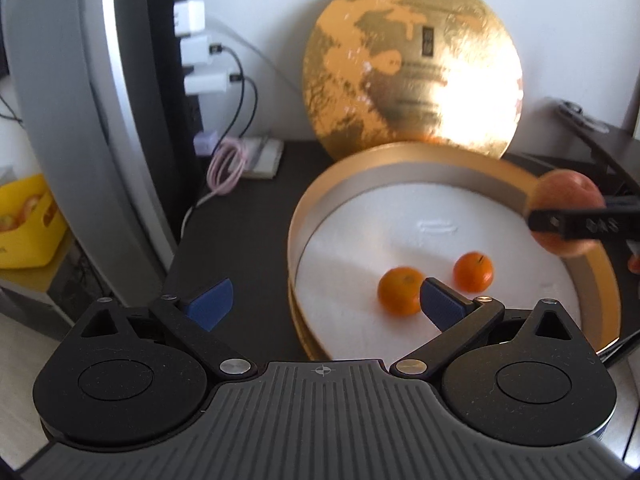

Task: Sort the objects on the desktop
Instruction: 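Carry the apple over the foam in the gold box and open the right gripper, then pull the open right gripper back from the box, then move both grippers to the gold lid leaning on the wall and grasp its rim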

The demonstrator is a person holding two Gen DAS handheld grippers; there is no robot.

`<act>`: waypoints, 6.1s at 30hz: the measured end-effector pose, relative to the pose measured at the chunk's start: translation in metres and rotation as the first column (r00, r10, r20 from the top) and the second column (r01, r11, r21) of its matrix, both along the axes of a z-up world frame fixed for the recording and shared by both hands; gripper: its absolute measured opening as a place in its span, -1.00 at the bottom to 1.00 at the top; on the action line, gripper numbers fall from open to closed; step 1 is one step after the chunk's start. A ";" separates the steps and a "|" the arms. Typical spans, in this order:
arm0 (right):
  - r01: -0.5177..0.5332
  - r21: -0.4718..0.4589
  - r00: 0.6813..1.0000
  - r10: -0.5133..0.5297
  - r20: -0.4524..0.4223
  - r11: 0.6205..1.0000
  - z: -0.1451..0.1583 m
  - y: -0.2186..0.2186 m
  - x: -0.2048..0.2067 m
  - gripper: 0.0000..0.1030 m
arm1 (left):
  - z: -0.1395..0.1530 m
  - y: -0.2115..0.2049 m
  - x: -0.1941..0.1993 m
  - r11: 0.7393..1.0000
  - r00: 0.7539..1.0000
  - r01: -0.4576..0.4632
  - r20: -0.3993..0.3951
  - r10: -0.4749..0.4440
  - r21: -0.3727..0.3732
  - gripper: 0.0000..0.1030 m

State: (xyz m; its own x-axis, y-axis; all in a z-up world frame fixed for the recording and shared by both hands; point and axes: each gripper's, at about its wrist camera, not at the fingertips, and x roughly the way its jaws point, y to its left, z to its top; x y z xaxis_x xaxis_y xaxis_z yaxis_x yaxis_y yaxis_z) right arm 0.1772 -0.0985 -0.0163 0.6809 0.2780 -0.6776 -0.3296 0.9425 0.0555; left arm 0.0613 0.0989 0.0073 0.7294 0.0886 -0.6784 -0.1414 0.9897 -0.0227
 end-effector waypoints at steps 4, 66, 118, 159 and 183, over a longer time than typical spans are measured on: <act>-0.025 -0.029 0.998 0.024 -0.050 0.999 -0.015 0.032 0.028 0.63 | -0.010 0.010 0.002 1.000 1.000 0.005 -0.029 -0.005 0.000 0.98; 0.069 0.132 0.995 -0.078 0.061 0.989 0.009 -0.082 -0.129 0.97 | 0.002 -0.079 -0.028 0.989 0.989 0.115 -0.102 -0.106 0.088 0.99; 0.098 0.156 0.992 -0.109 0.065 0.983 0.006 -0.092 -0.121 0.98 | 0.005 -0.072 -0.020 0.992 0.992 0.102 -0.083 -0.095 0.076 0.99; 0.028 0.107 0.918 -0.067 0.390 0.994 0.072 -0.118 -0.107 0.99 | 0.068 -0.030 0.004 0.989 0.982 0.142 0.120 -0.147 0.048 0.99; 0.001 0.234 0.911 -0.097 0.401 0.972 0.041 -0.095 0.098 0.99 | 0.026 0.032 0.178 0.979 0.950 0.096 0.276 -0.144 0.180 0.99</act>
State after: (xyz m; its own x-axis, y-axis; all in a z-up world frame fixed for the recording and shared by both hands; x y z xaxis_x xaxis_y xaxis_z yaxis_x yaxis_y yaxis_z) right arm 0.2750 -0.1934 0.0243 0.8998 0.3484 -0.2625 -0.3225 0.9365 0.1376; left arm 0.2390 0.1310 0.0333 0.9024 0.0794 -0.4236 -0.0322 0.9925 0.1176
